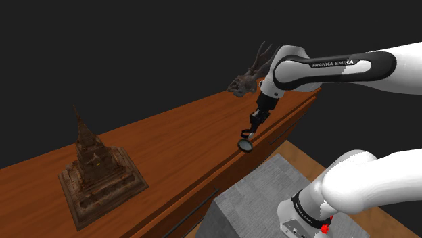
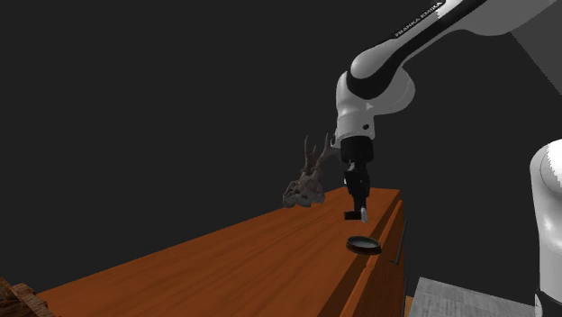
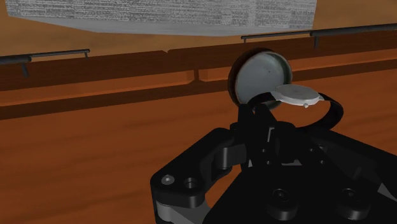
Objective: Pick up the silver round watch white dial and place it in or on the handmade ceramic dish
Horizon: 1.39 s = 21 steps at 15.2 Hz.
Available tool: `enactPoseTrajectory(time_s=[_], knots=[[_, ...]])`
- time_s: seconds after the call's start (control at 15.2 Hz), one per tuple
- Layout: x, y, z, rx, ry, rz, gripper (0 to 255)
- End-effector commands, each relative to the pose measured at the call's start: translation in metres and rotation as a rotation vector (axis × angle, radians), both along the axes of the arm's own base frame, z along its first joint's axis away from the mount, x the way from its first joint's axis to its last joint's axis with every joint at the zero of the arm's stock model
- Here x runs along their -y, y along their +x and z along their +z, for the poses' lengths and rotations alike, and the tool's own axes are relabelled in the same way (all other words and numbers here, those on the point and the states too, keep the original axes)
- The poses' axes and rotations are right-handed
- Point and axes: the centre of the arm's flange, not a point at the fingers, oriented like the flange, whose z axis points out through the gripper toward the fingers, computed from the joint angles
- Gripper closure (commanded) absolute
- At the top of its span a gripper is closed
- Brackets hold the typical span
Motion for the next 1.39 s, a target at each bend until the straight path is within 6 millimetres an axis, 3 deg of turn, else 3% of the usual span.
enactPoseTrajectory(time_s=[0.0, 0.46, 0.53, 0.86, 1.12, 1.32], knots=[[0.000, 0.002, -0.005, 0.001, 0.000, 0.000, 255], [0.000, 0.002, -0.005, 0.000, 0.000, 0.000, 255], [0.000, 0.002, -0.005, 0.000, 0.000, 0.000, 0], [0.000, 0.002, -0.005, 0.000, 0.000, 0.000, 0], [0.011, 0.008, 0.044, 0.001, 0.000, 0.000, 0], [0.011, 0.008, 0.044, 0.001, 0.000, 0.000, 0]])
